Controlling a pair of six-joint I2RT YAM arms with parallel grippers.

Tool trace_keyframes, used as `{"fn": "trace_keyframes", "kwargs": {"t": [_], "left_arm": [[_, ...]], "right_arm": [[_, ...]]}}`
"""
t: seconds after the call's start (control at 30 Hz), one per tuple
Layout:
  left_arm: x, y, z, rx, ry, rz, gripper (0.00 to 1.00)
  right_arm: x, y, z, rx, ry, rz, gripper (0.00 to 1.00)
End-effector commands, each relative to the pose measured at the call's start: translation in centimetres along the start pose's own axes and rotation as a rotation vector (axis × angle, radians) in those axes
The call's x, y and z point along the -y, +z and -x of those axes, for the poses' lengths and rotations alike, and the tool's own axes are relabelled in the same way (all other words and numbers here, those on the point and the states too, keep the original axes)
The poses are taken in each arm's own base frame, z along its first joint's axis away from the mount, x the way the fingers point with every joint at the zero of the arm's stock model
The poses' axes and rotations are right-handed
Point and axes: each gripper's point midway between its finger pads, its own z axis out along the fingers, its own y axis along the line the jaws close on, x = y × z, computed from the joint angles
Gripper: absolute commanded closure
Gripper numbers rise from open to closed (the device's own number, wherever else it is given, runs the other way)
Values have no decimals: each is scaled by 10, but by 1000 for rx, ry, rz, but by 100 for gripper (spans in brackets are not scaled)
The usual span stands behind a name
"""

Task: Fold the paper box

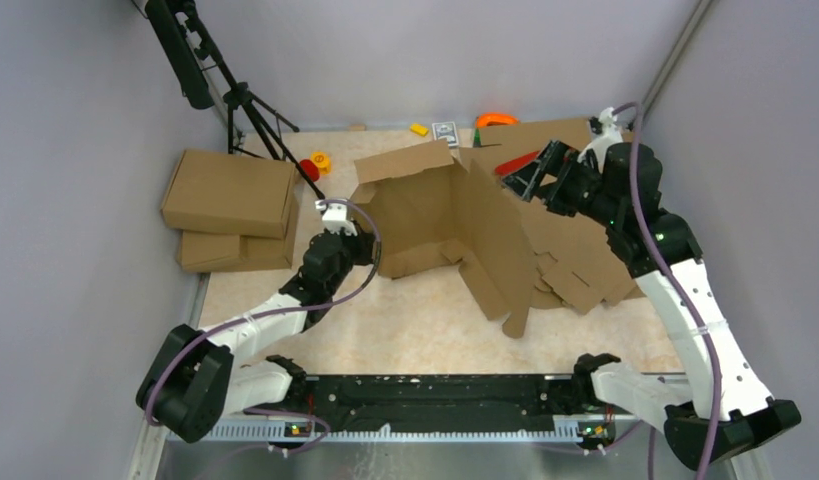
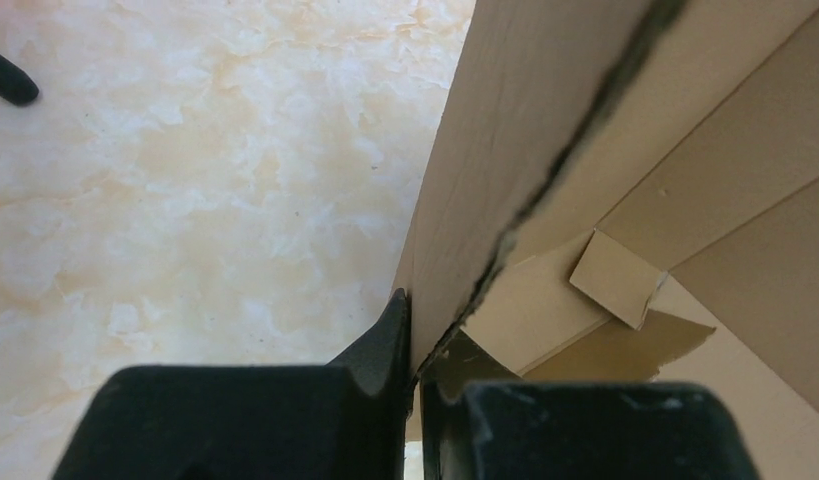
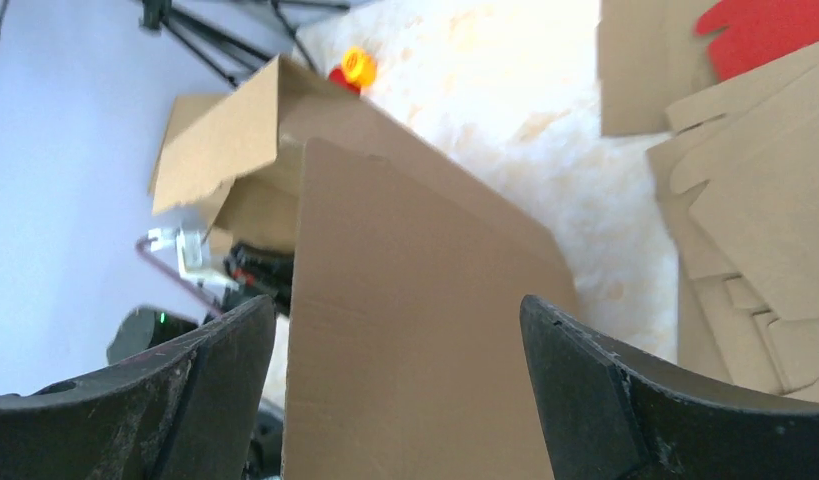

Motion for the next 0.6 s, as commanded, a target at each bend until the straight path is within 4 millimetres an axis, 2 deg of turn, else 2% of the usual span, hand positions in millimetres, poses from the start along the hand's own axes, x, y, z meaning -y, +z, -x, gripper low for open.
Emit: {"fn": "trace_keyframes", "kwargs": {"t": [0.0,0.07,0.17,0.27,0.33,0.4,0.47,0.57], "left_arm": [[13,2,19,64,14,-54,97],[14,2,19,64,20,-62,97],[16,2,20,66,24,-72,97],[19,1,21,65,34,-88,97],[19,0,21,66,36,-92,97],[20,0,21,66,43,-100,97],[21,0,21,65,47,-107,97],[22,1,19,61,59,-114,97]], "right_arm": [[22,-2,34,178,71,-52,12],[32,0,35,218,147,-39,15],[41,8,26,219,258,-7,23],[44,16,13,185,345,29,42],[42,21,3,165,403,77,61],[46,26,-10,131,441,95,73],[55,34,-24,80,428,71,77],[77,51,-47,-1,361,12,78]]}}
